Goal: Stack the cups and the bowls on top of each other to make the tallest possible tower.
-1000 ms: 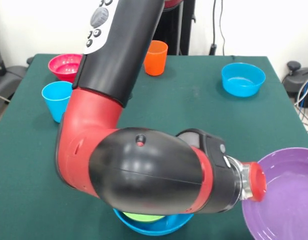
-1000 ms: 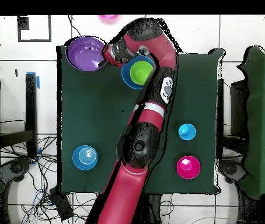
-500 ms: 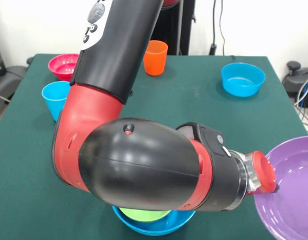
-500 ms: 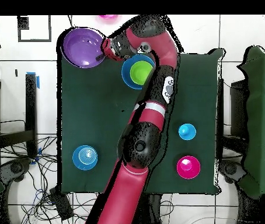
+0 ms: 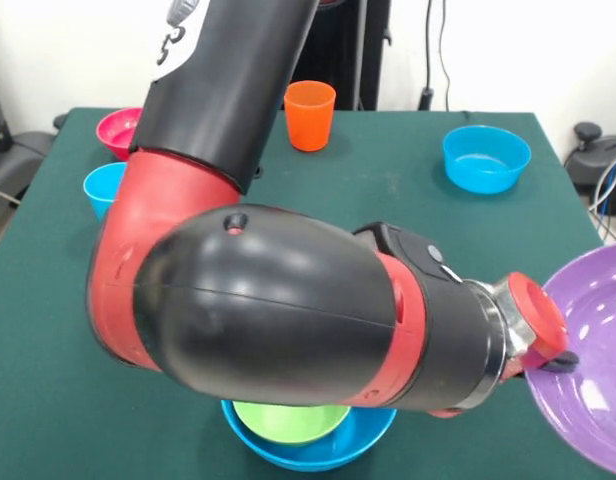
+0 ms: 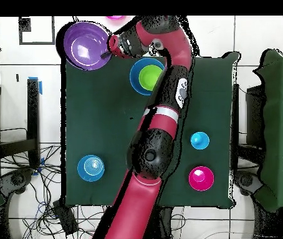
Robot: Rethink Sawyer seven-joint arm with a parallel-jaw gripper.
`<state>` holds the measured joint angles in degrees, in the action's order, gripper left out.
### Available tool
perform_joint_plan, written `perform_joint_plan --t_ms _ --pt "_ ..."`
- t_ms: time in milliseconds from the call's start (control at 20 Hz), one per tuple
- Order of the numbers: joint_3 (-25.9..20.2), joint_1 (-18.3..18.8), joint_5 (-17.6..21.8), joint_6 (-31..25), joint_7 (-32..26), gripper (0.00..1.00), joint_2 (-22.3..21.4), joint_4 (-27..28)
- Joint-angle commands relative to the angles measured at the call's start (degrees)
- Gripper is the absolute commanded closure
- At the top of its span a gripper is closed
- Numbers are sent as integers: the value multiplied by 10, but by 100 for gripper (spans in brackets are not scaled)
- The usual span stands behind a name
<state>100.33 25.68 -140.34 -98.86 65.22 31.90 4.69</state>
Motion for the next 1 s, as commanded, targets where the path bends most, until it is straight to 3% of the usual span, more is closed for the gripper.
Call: perform_joint_plan --t_ms 50,300,550,1000 --pt "114 43 -55 -96 -285 100 -33 36" --pt "206 68 -91 -130 -366 100 -49 31" --pt "287 90 -87 -141 -444 100 -62 14" --pt "371 103 -98 -125 -534 100 -76 -3"
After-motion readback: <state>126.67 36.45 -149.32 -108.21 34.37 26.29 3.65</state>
